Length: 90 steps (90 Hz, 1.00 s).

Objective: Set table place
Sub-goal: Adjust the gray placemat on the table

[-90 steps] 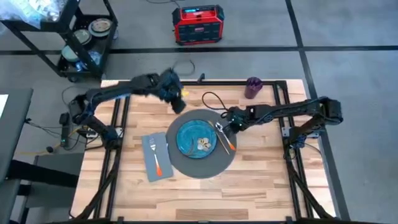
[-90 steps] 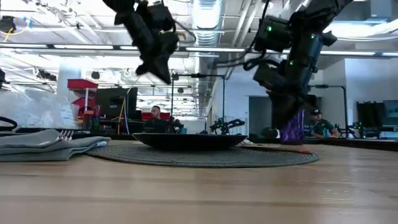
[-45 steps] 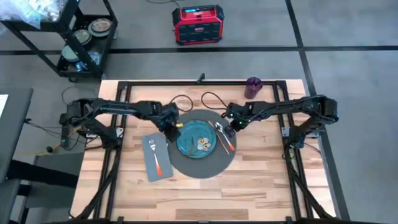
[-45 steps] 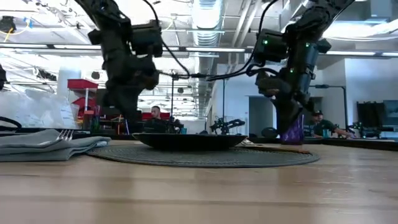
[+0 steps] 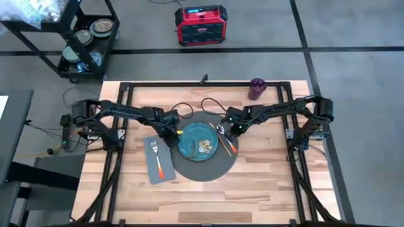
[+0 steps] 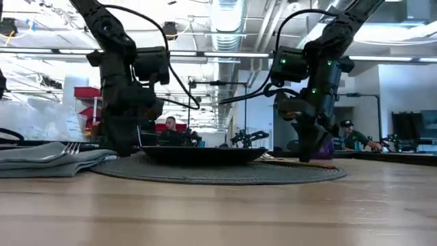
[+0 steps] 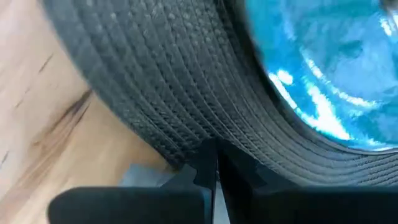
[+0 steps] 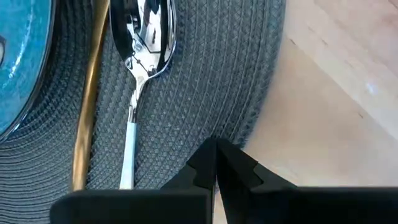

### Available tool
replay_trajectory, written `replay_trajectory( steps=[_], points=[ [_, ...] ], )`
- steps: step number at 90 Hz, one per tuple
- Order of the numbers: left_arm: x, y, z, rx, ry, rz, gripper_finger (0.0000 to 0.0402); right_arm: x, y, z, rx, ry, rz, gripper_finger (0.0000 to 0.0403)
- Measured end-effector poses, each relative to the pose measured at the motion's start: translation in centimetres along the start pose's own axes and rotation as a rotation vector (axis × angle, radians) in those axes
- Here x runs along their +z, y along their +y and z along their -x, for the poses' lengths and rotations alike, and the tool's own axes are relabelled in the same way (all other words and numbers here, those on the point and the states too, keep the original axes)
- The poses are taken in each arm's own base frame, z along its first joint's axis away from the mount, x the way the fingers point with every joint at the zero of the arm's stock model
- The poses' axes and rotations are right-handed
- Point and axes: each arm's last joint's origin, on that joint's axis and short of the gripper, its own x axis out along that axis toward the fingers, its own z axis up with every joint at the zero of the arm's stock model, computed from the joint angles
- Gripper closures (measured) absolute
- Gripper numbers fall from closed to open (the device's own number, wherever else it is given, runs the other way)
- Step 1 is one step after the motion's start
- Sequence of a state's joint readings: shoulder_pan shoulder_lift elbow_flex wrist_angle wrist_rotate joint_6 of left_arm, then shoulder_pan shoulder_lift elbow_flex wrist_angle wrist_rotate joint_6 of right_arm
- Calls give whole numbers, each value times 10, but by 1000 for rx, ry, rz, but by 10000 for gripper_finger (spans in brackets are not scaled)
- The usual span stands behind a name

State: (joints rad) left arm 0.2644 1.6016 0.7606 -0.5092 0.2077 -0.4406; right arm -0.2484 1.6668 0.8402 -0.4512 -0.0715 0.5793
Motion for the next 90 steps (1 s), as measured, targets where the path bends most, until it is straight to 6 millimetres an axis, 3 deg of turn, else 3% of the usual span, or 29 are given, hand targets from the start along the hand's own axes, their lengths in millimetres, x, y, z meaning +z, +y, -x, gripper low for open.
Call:
replay_trajectory(
  steps=[33, 49, 69, 90],
  points=[
    [24, 18, 10, -13, -115, -24, 401, -28, 26, 0, 19, 69, -3, 403],
    [31, 23, -2, -90, -80, -30, 401, -49, 44, -3, 40, 101, -16, 403],
    [46, 2, -18, -140, -27, -99, 401, -67, 50, -5, 24, 134, -70, 403],
    [65, -2, 2, -54, -58, -144, 401, -77, 46, 13, -55, 93, -125, 403]
  ],
)
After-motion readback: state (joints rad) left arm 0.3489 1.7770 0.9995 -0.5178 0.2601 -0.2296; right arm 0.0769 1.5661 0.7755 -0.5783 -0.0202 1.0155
